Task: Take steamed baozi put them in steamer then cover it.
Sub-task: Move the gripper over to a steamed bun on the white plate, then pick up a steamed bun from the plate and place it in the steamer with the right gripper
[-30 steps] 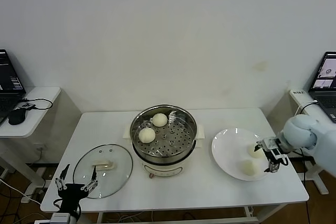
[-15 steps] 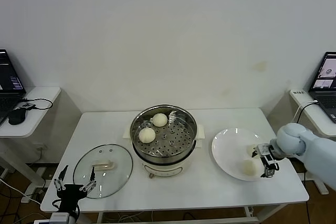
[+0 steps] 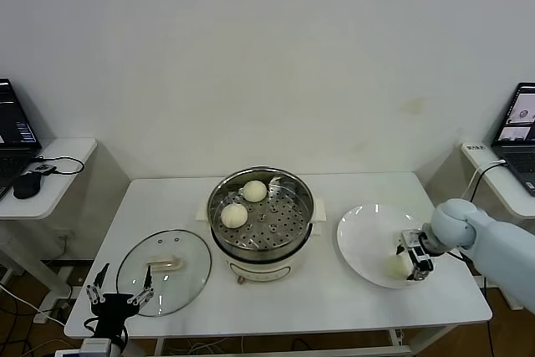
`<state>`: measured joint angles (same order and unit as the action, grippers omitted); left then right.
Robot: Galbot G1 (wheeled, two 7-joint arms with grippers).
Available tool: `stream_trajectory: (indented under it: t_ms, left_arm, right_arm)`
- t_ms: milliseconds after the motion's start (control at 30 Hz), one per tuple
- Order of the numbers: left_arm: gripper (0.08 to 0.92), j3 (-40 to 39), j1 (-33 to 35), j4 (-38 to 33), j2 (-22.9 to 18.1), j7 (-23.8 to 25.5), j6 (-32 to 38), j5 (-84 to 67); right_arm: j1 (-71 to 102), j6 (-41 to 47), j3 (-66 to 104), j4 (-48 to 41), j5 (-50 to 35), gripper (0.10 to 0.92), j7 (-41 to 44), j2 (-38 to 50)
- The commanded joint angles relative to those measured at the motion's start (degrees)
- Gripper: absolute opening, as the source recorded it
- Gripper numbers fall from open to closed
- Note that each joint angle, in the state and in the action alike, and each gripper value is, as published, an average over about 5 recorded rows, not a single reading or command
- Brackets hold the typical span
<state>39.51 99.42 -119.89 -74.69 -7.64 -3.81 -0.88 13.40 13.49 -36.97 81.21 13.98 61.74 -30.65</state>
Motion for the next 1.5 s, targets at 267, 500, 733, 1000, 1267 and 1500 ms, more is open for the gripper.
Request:
stream_trajectory:
  t_ms: [267,500,733,1000,1267,1500]
  left_arm:
    - [0.823,0.0,0.2,-0.2,-0.1,0.0,0.1,0.0]
    - [0.823,0.0,0.2,-0.5,-0.1,0.0,0.1,0.0]
    - [0.823,-0.2,0.1,-1.0,0.1,0.0,0.0,-0.1]
    - [0.823,-0.5,-0.1,-1.6,0.4,0.0,-0.1,-0.1]
    - [0.823,-0.5,0.1,-2.3,0.5,0.1,-0.2,-0.1]
    - [0.823,0.4,0.2,-2.3,0.5,0.1,-0.2,-0.6]
  right_arm:
    - [0.6,0.7,0.6,-0.5,0.0,0.536,0.4,-0.8]
    - [-0.9,0.6,1.2,0.6,-0.9,0.479,0.7,0.3]
    - [-9.9,0.9,-2.0,3.1,-5.6,0.492,1.5,3.0]
    - [-28.5,1.5,-8.9,4.1,-13.5,0.495,2.5,2.1]
    - [-47.4,3.0,-21.7,4.2,-21.2,0.508,1.8,-9.2]
    - [-51.8,3.6,-26.3,3.2,-25.7,0.509,0.0,-21.0]
